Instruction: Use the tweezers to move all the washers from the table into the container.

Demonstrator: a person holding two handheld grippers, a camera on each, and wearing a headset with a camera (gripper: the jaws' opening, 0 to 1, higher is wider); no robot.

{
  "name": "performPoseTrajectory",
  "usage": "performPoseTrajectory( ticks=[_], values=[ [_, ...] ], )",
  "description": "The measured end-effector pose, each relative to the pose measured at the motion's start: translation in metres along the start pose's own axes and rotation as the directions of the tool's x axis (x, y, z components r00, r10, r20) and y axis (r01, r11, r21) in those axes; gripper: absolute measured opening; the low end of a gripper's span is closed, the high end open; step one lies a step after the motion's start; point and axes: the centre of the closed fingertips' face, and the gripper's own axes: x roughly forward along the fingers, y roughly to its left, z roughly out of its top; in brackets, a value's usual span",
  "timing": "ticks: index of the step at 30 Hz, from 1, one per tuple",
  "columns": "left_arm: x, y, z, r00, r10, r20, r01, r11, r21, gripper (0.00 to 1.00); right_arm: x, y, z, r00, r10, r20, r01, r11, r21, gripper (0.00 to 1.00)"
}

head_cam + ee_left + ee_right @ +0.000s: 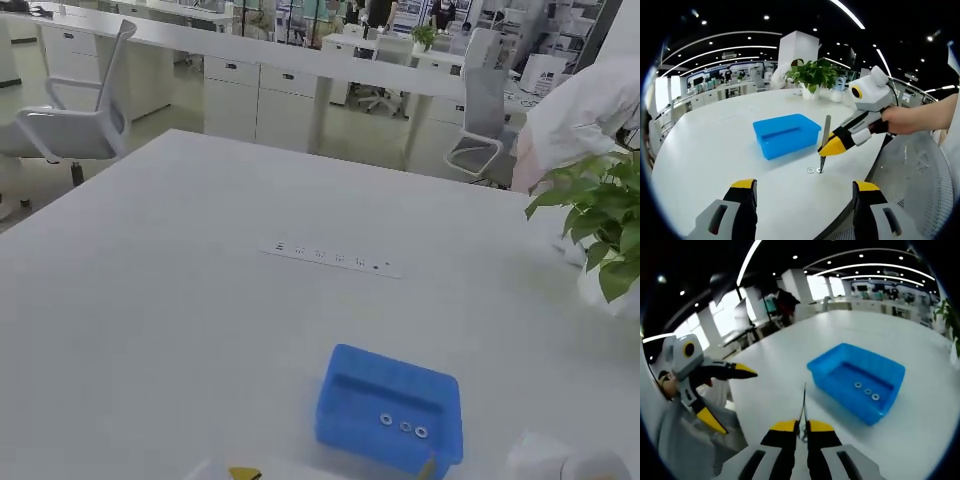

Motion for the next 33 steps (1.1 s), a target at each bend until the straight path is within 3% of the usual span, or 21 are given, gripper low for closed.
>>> performPoseTrajectory(
  ticks=[4, 5, 7, 10, 14, 16, 22, 24, 27, 33],
  values=[
    [0.0, 0.0, 0.0, 1.0, 0.002, 0.001, -0.002, 1.0, 0.0, 0.79, 0.0, 0.006, 0.0, 1.0, 0.0, -0.007, 0.0, 0.997, -0.072, 0.04],
    [0.0, 0.0, 0.0, 1.0, 0.004, 0.0, -0.004, 1.0, 0.002, 0.79, 0.0, 0.008, -0.001, 0.9999, -0.002, -0.015, 0.0, 0.992, -0.13, 0.04],
    [0.0, 0.001, 0.0, 1.0, 0.004, -0.001, -0.004, 1.0, 0.003, 0.78, 0.0, 0.012, -0.002, 0.9996, 0.002, -0.029, -0.008, 0.984, -0.18, 0.04],
    [0.0, 0.001, 0.0, 1.0, 0.006, -0.001, -0.006, 1.0, 0.006, 0.78, 0.0, 0.018, -0.005, 0.9982, 0.004, -0.059, -0.021, 0.957, -0.291, 0.04],
    [0.0, 0.001, 0.0, 1.0, 0.007, -0.001, -0.007, 1.0, 0.007, 0.78, 0.001, 0.021, -0.006, 0.9981, 0.011, -0.061, -0.031, 0.945, -0.325, 0.04],
    [0.0, 0.002, 0.0, 1.0, 0.009, -0.002, -0.009, 1.0, 0.007, 0.78, 0.001, 0.02, -0.005, 0.998, 0.002, -0.063, -0.024, 0.932, -0.362, 0.03],
    [-0.001, 0.002, -0.001, 0.9999, 0.012, -0.005, -0.012, 1.0, 0.007, 0.78, -0.002, 0.014, -0.005, 0.9992, 0.004, -0.04, -0.015, 0.954, -0.299, 0.02],
    [-0.001, 0.002, -0.001, 0.9999, 0.012, -0.005, -0.012, 1.0, 0.005, 0.78, -0.002, 0.012, -0.003, 0.9998, 0.004, -0.02, -0.008, 0.972, -0.237, 0.03],
    [-0.001, 0.003, 0.0, 0.9999, 0.013, -0.003, -0.013, 1.0, 0.006, 0.78, -0.004, 0.008, 0.0, 0.9999, -0.008, -0.01, 0.005, 0.974, -0.226, 0.04],
    [0.0, 0.002, -0.001, 0.9999, 0.009, -0.008, -0.008, 1.0, 0.012, 0.77, 0.001, 0.009, -0.004, 0.9996, 0.021, -0.018, -0.025, 0.976, -0.215, 0.05]
  ],
)
